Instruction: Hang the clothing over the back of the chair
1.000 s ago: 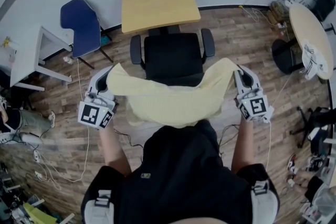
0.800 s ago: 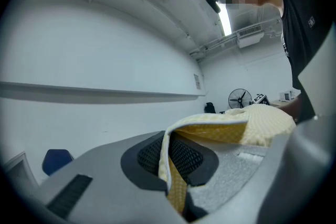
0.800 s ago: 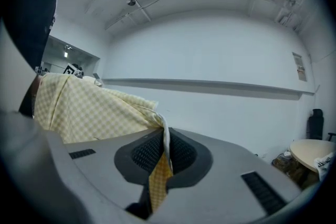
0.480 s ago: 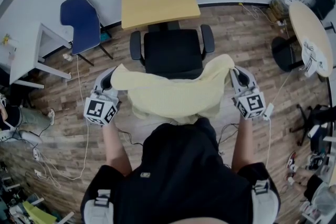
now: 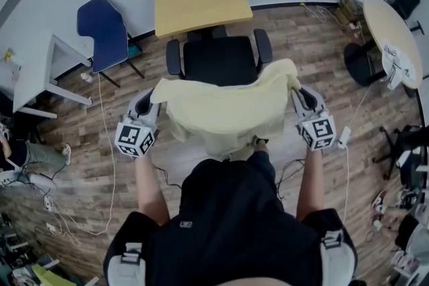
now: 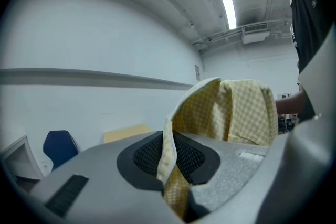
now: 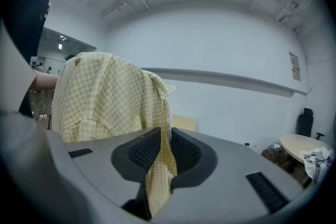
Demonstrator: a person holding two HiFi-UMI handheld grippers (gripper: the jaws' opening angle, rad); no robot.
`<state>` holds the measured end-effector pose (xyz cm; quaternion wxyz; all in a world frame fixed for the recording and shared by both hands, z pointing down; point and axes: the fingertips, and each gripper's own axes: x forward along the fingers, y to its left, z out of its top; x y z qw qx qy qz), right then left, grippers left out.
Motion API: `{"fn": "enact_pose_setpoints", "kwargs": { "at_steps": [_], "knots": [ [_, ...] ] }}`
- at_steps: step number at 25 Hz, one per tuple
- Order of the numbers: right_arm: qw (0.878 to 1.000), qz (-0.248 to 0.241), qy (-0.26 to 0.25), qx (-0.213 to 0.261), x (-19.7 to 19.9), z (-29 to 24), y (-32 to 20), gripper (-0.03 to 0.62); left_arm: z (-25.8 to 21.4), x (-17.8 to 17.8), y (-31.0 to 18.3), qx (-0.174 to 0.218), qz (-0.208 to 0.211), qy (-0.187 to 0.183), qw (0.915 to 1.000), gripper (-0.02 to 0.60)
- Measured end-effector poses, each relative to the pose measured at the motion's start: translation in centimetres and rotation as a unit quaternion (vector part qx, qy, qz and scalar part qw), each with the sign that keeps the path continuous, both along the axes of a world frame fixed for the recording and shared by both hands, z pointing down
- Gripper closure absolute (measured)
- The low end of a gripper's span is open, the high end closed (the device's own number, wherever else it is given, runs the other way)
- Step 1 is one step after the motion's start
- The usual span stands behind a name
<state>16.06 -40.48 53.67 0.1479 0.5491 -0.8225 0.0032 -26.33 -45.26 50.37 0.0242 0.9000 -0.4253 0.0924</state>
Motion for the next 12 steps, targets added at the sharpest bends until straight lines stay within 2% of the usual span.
{"fn": "enact_pose_setpoints", "kwargs": {
  "at_steps": [6, 12],
  "knots": [
    [1.0, 0.018, -0.005, -0.012, 0.0, 0.8, 2.9, 0.539, 0.2, -1.0, 2.2, -0.007, 0.009, 0.003, 0.9999, 0.546],
    [1.0, 0.007, -0.016, -0.02, 0.1, 1.5, 5.3, 0.539, 0.5, -0.1, 4.1, -0.003, 0.002, 0.0, 1.0, 0.546]
  ]
}}
